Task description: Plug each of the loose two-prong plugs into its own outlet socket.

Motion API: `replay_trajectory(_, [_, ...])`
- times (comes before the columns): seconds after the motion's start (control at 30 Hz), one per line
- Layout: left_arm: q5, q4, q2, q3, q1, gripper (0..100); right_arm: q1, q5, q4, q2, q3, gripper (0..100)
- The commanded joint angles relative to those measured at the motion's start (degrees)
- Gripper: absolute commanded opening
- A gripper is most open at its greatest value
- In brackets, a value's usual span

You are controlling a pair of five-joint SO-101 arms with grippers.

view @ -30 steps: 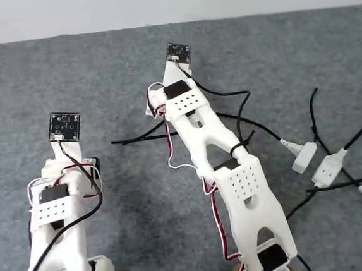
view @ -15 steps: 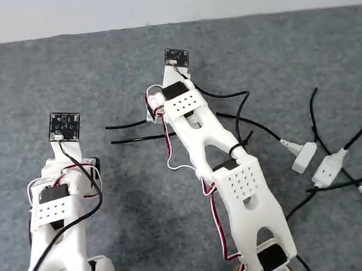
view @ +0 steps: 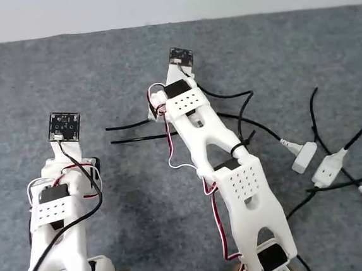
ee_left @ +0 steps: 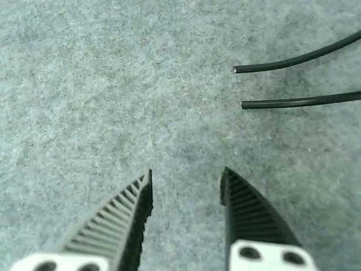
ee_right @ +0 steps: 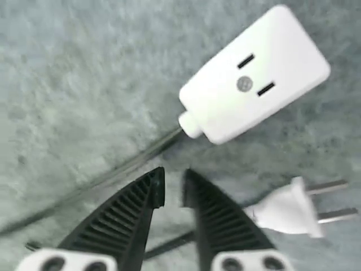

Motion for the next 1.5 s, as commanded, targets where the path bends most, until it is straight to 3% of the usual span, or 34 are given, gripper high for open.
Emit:
replay_trajectory(0.0, [-1.1, -1.5, -0.1, -3.1, -0.2, 18, -1.4, -11.0, -5.1, -3.7, -3.1, 18.9])
replay_trajectory(0.1, [-1.1, -1.5, -0.1, -3.1, -0.2, 18, -1.7, -12.3, -7.8, -2.3, -3.1, 24.0])
replay_trajectory(0.3, [-1.1, -1.5, -0.1, -3.1, -0.2, 18, -1.5, -11.8, -10.5, 0.0, -3.1, 24.0])
replay_trajectory(0.37, [-1.1, -1.5, -0.1, -3.1, -0.2, 18, -1.4, -9.8, -12.4, 1.8, -3.1, 19.1])
replay_trajectory(0.5, [-1.1, -1.4, -0.1, -3.1, -0.2, 18, 0.4, -5.2, -16.9, 4.8, -3.1, 0.1])
replay_trajectory(1.0, [-1.1, -1.5, -0.1, -3.1, -0.2, 18, -3.1, 0.4, 0.3, -3.7, -3.1, 0.8])
replay_trajectory(1.23, [-1.1, -1.5, -0.1, -3.1, -0.2, 18, -3.7, 0.8, -4.0, -3.7, -3.0, 0.9])
replay_trajectory(1.33, [-0.2, -1.6, -0.5, -3.5, -1.6, 18, -6.3, 9.5, -2.6, -3.3, -3.0, 0.9])
replay_trajectory(1.47, [8.4, -1.2, 0.1, -6.5, -4.5, 19, -9.2, 34.5, 9.0, -7.1, -4.4, 0.9])
